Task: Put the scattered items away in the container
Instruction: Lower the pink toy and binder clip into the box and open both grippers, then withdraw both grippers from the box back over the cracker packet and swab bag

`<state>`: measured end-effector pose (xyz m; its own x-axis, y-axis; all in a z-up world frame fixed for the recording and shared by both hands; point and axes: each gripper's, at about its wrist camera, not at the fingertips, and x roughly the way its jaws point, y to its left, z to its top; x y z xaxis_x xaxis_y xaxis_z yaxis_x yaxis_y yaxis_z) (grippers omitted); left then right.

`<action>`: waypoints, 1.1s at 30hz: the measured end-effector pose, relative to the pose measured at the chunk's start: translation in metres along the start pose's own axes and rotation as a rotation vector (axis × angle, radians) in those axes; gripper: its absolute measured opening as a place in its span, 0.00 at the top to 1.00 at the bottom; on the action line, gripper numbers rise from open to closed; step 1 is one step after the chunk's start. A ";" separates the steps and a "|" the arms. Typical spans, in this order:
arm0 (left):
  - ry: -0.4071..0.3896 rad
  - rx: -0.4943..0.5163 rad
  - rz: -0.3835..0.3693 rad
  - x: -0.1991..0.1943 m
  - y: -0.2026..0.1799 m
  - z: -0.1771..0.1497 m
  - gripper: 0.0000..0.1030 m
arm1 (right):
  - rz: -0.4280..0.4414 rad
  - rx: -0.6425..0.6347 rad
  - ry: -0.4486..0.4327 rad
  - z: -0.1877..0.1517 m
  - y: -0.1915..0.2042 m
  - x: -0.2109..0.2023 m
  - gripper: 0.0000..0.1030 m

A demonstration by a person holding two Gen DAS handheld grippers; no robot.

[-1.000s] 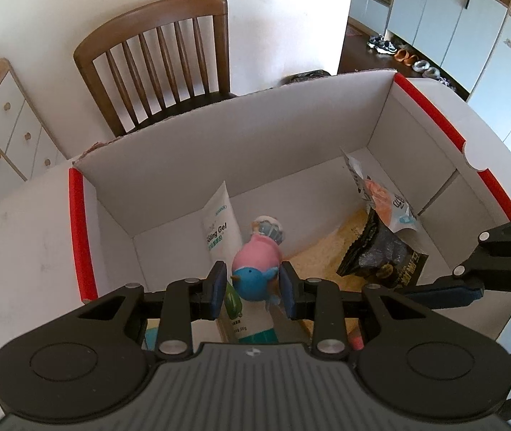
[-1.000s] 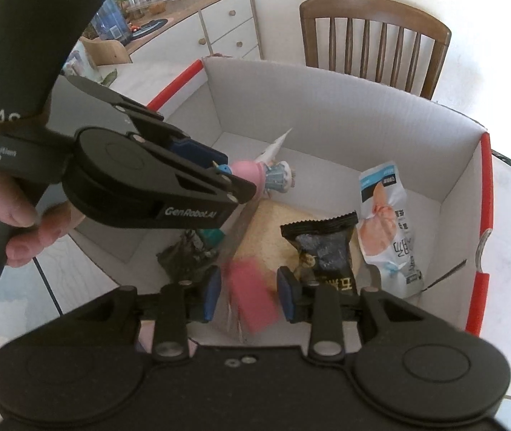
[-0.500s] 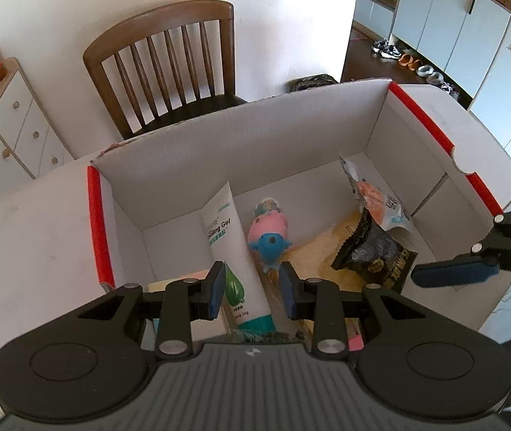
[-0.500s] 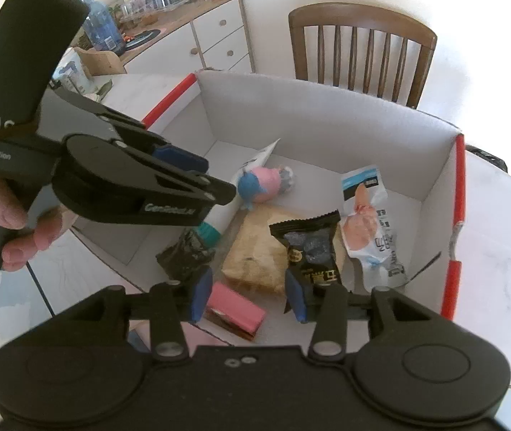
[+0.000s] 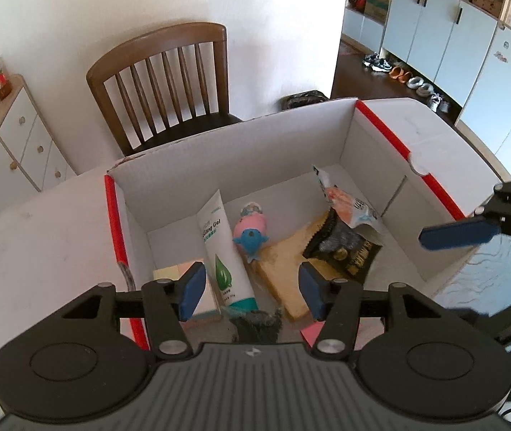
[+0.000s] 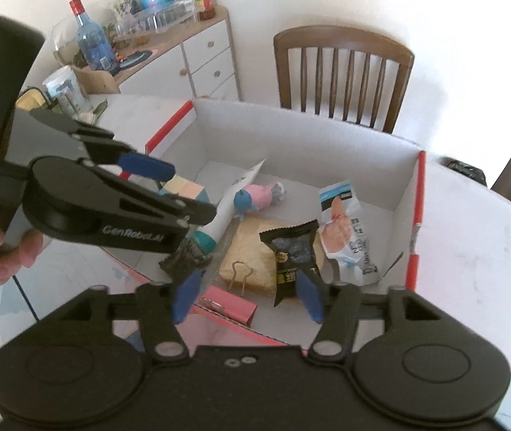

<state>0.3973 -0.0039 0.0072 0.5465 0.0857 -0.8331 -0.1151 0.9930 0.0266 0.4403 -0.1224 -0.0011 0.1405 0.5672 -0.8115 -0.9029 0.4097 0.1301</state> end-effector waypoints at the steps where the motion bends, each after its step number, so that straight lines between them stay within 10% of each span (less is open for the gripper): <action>1: -0.004 0.002 -0.001 -0.003 -0.001 -0.001 0.43 | -0.005 0.001 -0.004 -0.001 0.001 -0.003 0.00; 33: -0.087 0.094 -0.112 -0.083 -0.047 -0.072 0.16 | -0.143 0.061 -0.037 -0.075 0.031 -0.073 0.00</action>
<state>0.2981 -0.0633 0.0354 0.6217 -0.0230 -0.7829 0.0259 0.9996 -0.0088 0.3720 -0.2045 0.0191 0.2819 0.5252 -0.8029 -0.8464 0.5302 0.0496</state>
